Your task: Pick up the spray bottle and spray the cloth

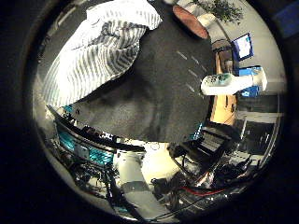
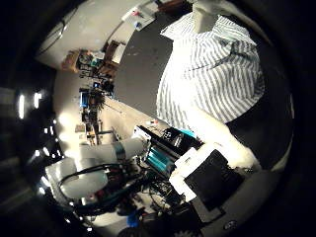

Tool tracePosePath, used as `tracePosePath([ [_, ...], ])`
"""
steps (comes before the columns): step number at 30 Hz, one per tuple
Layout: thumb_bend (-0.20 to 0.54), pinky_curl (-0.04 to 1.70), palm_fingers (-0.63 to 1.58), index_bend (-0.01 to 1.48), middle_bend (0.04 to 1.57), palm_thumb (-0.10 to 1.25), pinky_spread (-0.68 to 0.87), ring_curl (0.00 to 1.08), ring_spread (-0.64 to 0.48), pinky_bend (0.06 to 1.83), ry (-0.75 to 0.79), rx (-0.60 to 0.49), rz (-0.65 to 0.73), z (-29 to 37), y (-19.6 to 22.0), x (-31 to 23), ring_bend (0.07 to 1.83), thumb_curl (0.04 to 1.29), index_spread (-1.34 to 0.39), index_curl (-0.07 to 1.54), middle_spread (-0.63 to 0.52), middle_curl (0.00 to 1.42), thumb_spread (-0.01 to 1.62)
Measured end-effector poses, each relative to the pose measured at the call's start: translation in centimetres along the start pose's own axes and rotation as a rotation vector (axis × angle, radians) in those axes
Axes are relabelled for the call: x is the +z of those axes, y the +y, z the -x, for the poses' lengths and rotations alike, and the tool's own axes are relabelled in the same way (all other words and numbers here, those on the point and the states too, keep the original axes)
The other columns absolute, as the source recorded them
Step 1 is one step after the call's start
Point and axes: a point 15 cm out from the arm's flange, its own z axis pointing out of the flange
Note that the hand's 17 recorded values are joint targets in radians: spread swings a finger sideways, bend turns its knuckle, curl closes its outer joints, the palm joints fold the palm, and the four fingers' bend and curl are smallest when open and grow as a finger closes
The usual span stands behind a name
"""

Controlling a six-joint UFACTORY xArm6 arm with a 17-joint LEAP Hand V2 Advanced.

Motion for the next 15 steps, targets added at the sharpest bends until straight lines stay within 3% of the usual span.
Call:
tracePosePath([
  [15, -0.018, 0.24, 0.31, 0.36, 0.20, 0.80, 0.39, 0.15, 0.16, 0.19, 0.026, 0.075, -0.024, -4.1, -0.1, -1.3, 0.18, 0.38, -0.37, 0.42, 0.00, 0.35, 1.12],
])
